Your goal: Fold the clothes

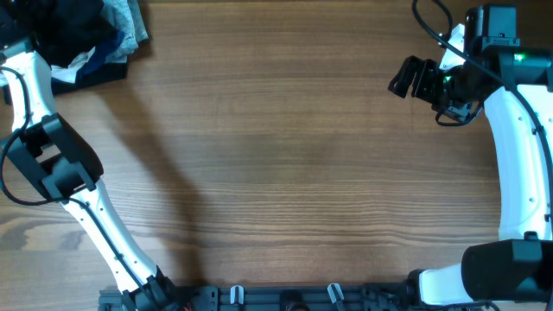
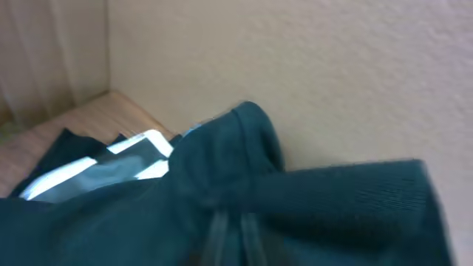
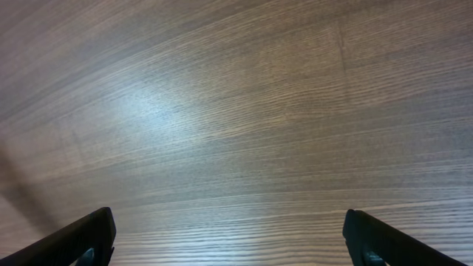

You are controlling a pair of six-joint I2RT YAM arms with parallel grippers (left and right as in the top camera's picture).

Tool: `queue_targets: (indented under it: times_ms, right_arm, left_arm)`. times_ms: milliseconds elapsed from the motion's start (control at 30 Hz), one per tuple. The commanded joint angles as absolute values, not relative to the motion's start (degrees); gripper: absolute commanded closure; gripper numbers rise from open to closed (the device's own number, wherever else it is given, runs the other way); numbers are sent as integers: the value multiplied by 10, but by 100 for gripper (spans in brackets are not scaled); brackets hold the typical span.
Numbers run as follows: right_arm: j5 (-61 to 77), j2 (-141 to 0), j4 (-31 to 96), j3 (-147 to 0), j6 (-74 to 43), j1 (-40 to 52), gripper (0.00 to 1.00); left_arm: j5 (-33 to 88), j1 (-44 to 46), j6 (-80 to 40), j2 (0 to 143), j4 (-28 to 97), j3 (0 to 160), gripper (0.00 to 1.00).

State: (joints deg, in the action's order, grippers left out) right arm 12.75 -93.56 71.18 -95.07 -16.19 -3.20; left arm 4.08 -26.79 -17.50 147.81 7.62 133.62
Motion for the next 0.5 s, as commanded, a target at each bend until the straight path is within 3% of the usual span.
queue_targets:
  times_ms: [0,33,100,167,300,467]
  right_arm:
    - [115,-943,717,-952,-150,-30,0]
    - [115,-943,717,-952,-150,-30,0]
    - [116,-943,716,-952,-152,-30,1]
    - [116,-943,714,-952,-152,-30,0]
    - [116,-943,710,-952,-153,-30,0]
    - [120,-943,710,-952,-154,-30,0]
  left_arm:
    - [77,-260,-189,1464,71,1333,53]
    - [77,-260,-189,1454,70,1333,54]
    - [77,-260,-189,1420,66,1333,41]
    - [77,-260,-189,1387,66,1333,34]
    - [113,-257,-189,1321,71,1333,2]
    - [186,-253,-189,1251,90,1333,0]
